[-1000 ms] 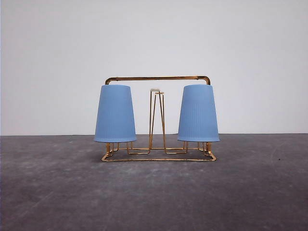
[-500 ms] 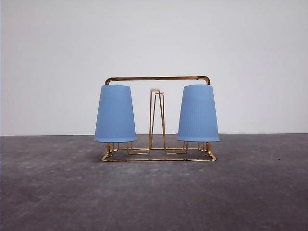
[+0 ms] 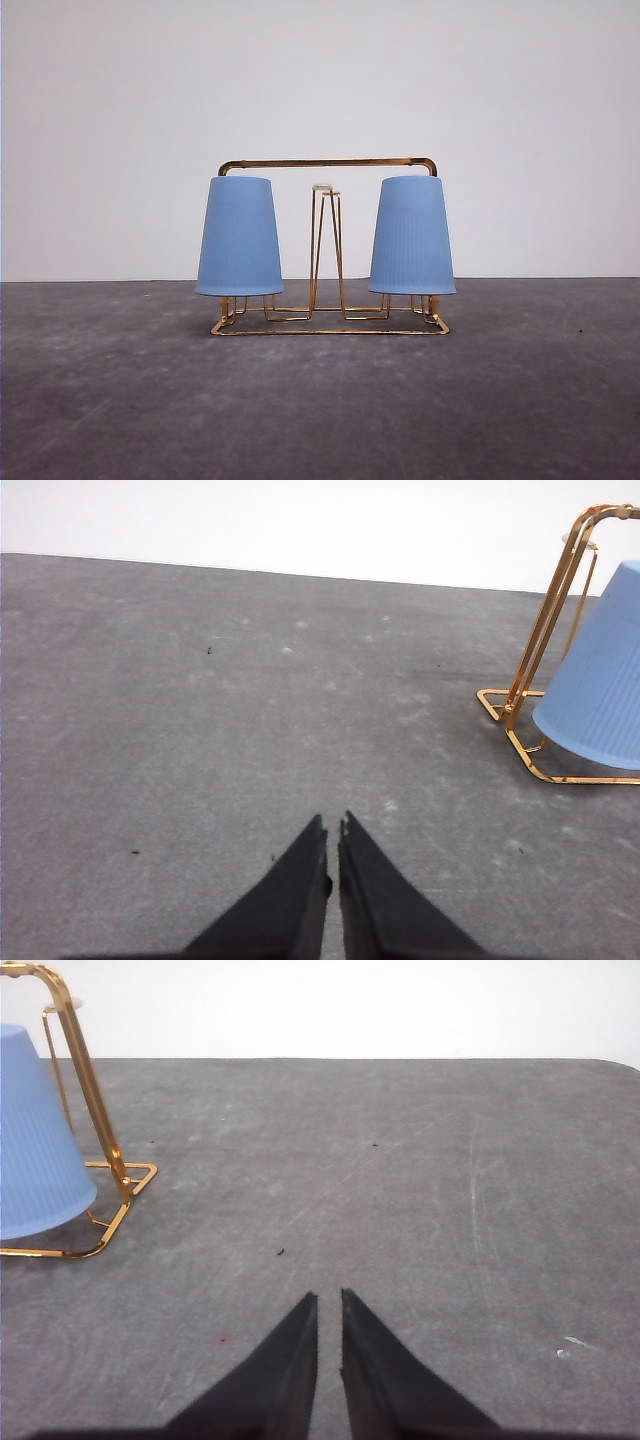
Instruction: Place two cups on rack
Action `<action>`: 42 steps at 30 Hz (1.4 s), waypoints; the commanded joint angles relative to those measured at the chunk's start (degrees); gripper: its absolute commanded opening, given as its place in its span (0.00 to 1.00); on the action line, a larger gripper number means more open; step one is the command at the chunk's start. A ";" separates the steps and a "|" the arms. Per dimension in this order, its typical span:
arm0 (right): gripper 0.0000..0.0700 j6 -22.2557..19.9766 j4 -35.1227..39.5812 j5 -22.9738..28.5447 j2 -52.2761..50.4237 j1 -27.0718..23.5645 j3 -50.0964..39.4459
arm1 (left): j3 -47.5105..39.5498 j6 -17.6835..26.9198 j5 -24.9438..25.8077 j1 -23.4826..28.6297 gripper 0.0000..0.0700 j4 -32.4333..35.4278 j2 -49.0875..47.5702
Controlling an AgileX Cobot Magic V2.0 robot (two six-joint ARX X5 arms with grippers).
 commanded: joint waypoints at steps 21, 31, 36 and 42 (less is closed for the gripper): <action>0.06 0.90 0.40 -0.05 0.00 0.00 -0.11 | -0.87 0.55 0.07 -0.07 0.00 -0.31 -0.07; 0.06 0.90 0.39 -0.05 0.00 0.00 -0.11 | -0.87 0.55 0.07 -0.07 0.00 -0.31 -0.07; 0.06 0.90 0.41 -0.05 0.00 0.00 -0.11 | -0.87 0.55 0.07 -0.07 0.00 -0.31 -0.07; 0.06 0.90 0.39 -0.05 0.00 0.00 -0.11 | -0.87 0.55 0.07 -0.07 0.00 -0.31 -0.07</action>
